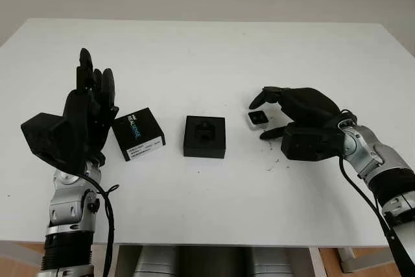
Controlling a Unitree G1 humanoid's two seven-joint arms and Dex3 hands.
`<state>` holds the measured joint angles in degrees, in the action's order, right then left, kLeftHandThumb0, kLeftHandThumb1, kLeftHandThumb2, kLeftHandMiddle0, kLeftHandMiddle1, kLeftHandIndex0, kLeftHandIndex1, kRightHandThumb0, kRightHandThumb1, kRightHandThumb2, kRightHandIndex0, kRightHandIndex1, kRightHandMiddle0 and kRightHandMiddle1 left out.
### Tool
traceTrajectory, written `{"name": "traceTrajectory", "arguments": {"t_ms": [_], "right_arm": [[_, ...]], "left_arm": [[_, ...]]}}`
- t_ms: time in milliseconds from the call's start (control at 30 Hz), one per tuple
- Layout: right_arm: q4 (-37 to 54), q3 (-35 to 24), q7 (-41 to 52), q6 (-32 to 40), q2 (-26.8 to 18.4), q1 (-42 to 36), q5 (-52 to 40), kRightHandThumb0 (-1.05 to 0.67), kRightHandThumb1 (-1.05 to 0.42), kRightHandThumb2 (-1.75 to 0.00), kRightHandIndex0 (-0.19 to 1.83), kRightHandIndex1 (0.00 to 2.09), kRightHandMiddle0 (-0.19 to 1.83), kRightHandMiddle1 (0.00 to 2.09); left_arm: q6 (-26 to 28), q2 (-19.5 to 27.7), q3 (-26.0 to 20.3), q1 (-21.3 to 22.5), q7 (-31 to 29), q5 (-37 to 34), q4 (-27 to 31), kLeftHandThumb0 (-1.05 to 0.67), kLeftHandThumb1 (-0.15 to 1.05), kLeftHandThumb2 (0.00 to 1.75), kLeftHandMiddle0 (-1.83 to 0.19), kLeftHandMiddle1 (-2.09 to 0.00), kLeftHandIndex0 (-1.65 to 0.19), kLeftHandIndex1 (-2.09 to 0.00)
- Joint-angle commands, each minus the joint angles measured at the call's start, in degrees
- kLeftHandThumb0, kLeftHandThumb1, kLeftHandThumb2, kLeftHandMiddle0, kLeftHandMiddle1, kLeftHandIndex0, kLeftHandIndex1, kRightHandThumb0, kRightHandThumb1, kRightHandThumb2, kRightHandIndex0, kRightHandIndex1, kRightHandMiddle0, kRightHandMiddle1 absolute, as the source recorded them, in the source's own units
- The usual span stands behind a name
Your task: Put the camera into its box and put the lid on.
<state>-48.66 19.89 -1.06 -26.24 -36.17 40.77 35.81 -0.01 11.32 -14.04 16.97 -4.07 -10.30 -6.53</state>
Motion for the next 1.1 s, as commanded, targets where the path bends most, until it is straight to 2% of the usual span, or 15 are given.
{"name": "traceTrajectory", "arguments": {"t_ms": [0, 200, 533, 1067], "right_arm": [[-1.1, 0.1, -1.1, -0.8, 0.7, 1.3, 0.3, -0.50, -0.86, -0.05, 0.28, 0.06, 0.21, 1.01], [-2.7, -0.2, 0.2, -0.9, 1.4, 1.8, -0.9, -0.47, -0.88, -0.06, 0.26, 0.05, 0.21, 1.02], [-5.3, -0.3, -0.4, -1.8, 2.1, 2.6, -1.3, -0.41, -0.92, -0.06, 0.29, 0.06, 0.29, 1.20], [-5.3, -0.9, -0.3, -0.3, 1.9, 2.3, -2.7, -0.35, -0.97, -0.06, 0.35, 0.07, 0.38, 1.26]], "left_arm": [[-0.5, 0.3, 0.0, -0.4, 0.1, 0.4, 0.9, -0.74, 1.05, 0.48, 0.18, -0.06, 0.17, -0.06], [-0.5, 0.2, -0.2, -0.3, -0.1, 0.0, 1.0, -0.73, 1.05, 0.48, 0.17, -0.06, 0.17, -0.06], [-0.4, 0.3, 0.1, -0.4, 0.3, 0.7, 1.4, -0.75, 1.05, 0.48, 0.18, -0.05, 0.17, -0.06], [0.5, 0.2, -0.1, -0.2, 0.5, 0.3, 2.5, -0.74, 1.05, 0.47, 0.17, -0.05, 0.17, -0.05]]}}
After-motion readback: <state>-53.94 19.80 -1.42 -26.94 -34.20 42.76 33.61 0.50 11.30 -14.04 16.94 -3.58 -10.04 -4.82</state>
